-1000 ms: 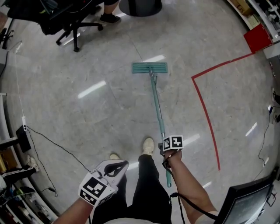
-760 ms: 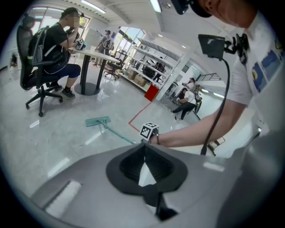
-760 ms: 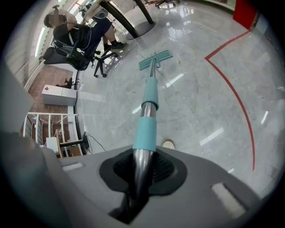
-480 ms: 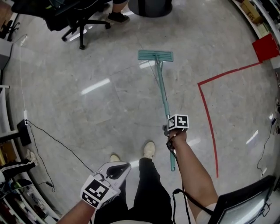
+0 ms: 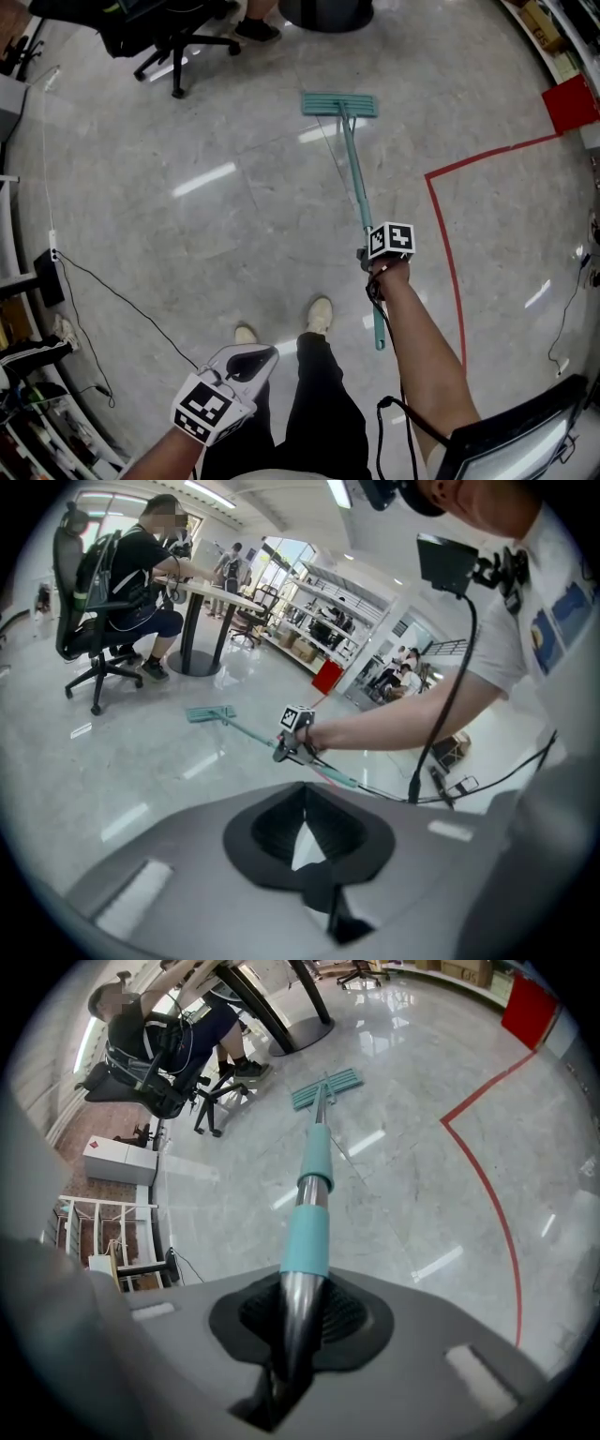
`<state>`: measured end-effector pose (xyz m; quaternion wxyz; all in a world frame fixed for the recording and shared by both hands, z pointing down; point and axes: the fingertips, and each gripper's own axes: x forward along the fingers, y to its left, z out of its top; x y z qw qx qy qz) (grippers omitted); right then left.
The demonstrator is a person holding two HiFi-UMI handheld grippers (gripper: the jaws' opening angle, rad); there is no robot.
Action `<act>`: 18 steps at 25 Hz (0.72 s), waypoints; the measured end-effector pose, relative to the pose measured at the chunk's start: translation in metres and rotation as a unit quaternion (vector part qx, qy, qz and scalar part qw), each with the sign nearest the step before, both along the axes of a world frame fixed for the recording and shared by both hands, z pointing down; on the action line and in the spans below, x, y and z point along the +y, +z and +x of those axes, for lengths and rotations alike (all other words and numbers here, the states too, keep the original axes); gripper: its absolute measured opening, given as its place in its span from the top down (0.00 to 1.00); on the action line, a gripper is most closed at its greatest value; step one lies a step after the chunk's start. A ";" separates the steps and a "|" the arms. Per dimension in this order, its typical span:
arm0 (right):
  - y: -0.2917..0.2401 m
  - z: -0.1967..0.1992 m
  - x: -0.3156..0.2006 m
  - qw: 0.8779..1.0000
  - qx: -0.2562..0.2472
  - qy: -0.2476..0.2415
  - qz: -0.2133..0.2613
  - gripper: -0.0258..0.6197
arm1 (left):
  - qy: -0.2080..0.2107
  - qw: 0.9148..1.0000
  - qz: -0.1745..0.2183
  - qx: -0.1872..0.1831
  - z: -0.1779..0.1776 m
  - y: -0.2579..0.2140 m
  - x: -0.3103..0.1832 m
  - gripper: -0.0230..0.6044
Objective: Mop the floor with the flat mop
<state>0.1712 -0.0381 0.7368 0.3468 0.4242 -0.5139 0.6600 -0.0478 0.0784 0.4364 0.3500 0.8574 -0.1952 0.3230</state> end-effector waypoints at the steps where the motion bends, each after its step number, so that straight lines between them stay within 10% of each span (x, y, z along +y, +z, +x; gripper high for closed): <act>1: -0.002 -0.001 0.008 1.000 0.000 0.002 0.001 0.89 | 0.002 1.000 0.002 0.001 0.000 -0.001 0.000 0.96; 18: -0.056 -0.065 0.223 0.999 -0.033 0.036 -0.011 0.89 | 0.060 0.998 0.013 0.030 -0.028 -0.015 0.058 0.96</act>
